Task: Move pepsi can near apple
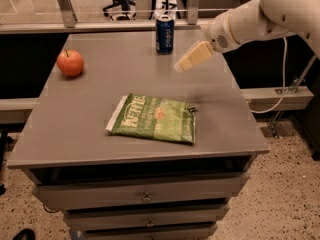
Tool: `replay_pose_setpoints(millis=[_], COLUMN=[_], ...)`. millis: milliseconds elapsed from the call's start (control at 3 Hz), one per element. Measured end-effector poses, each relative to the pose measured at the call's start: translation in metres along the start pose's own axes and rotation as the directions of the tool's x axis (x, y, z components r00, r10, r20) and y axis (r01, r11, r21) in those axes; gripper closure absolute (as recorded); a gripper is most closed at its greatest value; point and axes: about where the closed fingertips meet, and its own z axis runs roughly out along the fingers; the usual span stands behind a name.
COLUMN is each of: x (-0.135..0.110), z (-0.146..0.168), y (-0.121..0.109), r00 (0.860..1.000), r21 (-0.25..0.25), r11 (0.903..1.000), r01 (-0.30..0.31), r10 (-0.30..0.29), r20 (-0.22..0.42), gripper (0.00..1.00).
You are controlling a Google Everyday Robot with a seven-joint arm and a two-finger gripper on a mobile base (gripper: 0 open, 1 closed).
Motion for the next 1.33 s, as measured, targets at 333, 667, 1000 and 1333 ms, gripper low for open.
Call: replay_pose_setpoints(millis=[333,667,1000,1333], x=[-0.012,-0.034,-0.051,-0.055], z=[0.043,0.078,0.11,0.132], y=[-0.026,-0.061,-0.087,-0.111], r00=[0.994,0.979,0.967,0.957], r21=[0.079,0.158,0.214,0.241], r11=[0.9947,0.9807,0.9661,0.9533], r01=[-0.065,-0.115,-0.144,-0.182], r10=[0.058,0.085,0.092,0.115], r20=[0.088,0.185,0.237,0.266], gripper=[0.0,0.0,0.0,0.0])
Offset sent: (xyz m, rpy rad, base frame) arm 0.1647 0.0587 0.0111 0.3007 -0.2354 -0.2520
